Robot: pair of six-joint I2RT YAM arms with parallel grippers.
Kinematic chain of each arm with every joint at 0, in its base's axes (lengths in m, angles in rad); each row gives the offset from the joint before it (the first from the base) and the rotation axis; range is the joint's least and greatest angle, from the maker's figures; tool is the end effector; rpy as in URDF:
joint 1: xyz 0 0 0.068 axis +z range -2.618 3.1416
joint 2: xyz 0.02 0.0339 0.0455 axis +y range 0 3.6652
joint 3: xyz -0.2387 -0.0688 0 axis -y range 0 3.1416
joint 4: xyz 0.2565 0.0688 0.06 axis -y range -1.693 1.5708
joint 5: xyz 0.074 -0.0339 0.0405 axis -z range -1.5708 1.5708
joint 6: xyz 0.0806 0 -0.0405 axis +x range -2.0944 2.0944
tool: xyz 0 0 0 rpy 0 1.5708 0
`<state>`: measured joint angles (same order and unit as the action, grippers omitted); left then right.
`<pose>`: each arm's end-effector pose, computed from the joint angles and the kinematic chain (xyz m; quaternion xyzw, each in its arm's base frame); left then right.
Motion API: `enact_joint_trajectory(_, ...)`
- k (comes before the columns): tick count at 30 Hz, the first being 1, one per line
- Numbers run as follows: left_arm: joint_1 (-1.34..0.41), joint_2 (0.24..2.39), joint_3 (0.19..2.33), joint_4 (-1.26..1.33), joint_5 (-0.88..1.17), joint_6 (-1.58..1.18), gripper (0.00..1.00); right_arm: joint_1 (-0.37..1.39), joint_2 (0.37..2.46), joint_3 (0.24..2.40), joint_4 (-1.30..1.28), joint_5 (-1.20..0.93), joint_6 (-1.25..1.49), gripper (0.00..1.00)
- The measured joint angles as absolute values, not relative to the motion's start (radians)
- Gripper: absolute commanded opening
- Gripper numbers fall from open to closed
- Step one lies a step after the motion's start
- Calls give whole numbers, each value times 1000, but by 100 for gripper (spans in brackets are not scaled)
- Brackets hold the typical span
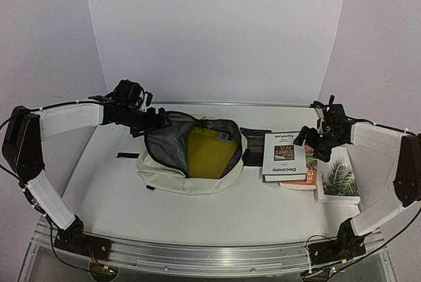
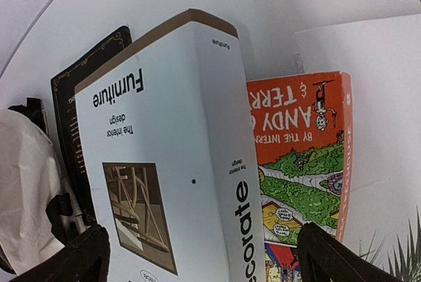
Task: Pack the student bag
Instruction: Pick up the book from the center of the board.
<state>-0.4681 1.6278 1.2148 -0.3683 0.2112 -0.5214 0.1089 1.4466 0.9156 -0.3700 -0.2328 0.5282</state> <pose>0.3503 -0.1961 0.1962 0.0161 0.9187 -0.2672 0.2904 0.3326 0.0551 0.1527 0.1579 0.9255 0.2064 0.2757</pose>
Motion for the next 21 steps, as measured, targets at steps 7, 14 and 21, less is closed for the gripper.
enact_joint_trajectory(7,-443,1607,1181,-393,184,-520,97,109,1460,894,-339,-252,528,97)
enact_joint_trajectory(14,-435,1593,1156,-410,156,-522,98,109,1475,874,-320,-275,529,97)
enact_joint_trajectory(21,-434,1576,1155,-426,142,-521,97,109,1511,867,-272,-312,533,96)
